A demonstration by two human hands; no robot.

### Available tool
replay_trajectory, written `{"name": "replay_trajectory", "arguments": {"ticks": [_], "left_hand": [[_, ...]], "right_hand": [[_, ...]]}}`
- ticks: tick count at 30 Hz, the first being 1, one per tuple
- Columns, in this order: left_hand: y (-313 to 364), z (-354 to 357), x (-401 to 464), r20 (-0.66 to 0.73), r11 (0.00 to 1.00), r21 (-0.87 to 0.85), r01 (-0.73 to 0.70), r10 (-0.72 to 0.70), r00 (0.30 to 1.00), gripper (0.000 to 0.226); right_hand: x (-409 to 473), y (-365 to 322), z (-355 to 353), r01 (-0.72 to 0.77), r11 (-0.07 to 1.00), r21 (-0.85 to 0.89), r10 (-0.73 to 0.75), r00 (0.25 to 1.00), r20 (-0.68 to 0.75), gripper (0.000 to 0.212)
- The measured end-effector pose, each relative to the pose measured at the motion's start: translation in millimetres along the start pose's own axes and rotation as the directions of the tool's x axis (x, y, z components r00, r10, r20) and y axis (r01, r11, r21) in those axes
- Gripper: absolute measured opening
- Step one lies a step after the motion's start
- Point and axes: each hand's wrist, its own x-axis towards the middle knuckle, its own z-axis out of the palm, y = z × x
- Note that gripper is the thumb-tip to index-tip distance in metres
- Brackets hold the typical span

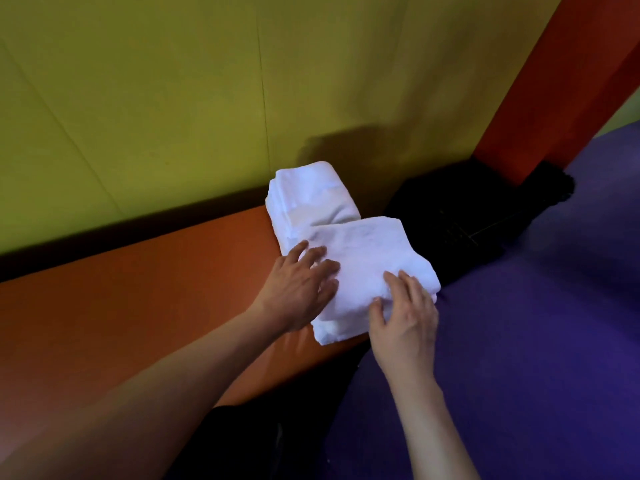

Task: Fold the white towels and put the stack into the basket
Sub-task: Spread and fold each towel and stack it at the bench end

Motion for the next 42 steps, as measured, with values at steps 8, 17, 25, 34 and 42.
{"name": "replay_trajectory", "arguments": {"ticks": [8, 17, 25, 34, 42], "left_hand": [[-9.0, -37.5, -84.6, -0.117, 0.998, 0.037, 0.046, -0.042, 0.992, 0.038], [-48.9, -87.0, -225.6, -0.233, 0.96, 0.056, 0.275, -0.256, 0.938, 0.027], [-110.1, -90.9, -353.7, -0.35, 0.839, 0.021, 0.544, -0.503, 0.79, 0.025], [-170.7, -82.4, -475.7, -0.369, 0.655, -0.093, 0.75, -0.722, 0.585, 0.032], [-255.2, -75.9, -572.7, -0.387, 0.489, -0.171, 0.855, -0.832, 0.398, 0.035]], "right_hand": [[-29.1, -73.8, -5.3, 0.18, 0.975, 0.129, -0.187, 0.982, 0.039, 0.042], [-104.9, -173.3, 4.3, 0.355, 0.899, 0.258, -0.4, 0.905, 0.148, 0.04], [-176.6, -259.9, 30.1, 0.497, 0.792, 0.355, -0.598, 0.747, 0.289, 0.035], [-253.2, -375.2, 72.7, 0.582, 0.667, 0.465, -0.744, 0.547, 0.383, 0.037], [-312.3, -478.4, 135.8, 0.649, 0.554, 0.521, -0.827, 0.357, 0.434, 0.041]]}}
